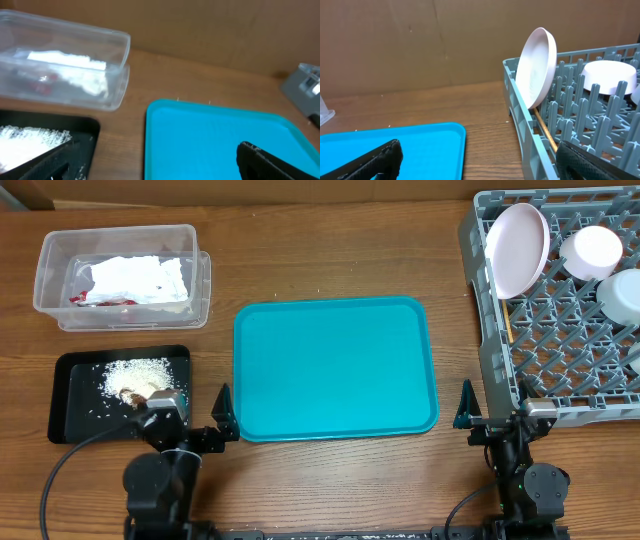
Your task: Sort waste into correct bins and load items into the dishwasher
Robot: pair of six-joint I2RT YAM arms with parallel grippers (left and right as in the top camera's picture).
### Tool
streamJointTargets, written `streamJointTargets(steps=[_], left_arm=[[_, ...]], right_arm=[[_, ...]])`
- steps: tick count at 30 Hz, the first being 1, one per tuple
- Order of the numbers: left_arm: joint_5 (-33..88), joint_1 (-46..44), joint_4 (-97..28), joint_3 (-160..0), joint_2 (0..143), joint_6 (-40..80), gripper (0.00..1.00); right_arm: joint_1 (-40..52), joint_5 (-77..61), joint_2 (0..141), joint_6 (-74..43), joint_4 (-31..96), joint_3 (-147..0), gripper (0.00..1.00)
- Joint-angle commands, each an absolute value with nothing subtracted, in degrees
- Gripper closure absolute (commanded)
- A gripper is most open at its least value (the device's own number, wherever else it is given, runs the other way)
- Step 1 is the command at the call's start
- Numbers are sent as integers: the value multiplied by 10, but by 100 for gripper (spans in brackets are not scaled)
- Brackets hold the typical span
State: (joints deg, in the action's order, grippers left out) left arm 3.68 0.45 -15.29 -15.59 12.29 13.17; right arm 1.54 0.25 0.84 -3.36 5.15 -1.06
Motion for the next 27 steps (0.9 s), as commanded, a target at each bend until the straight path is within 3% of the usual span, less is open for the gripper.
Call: streamJointTargets(steps=[1, 8, 27], left_arm=[[45, 3, -96, -101, 92, 137, 0], [45, 3, 27, -1, 35, 137, 0], [19, 4, -45, -3, 2, -3, 0]], right_arm=[[15, 4, 2, -32, 48, -4, 0], [15, 4, 2, -32, 48, -4, 0], [15, 4, 2, -32, 48, -4, 0]])
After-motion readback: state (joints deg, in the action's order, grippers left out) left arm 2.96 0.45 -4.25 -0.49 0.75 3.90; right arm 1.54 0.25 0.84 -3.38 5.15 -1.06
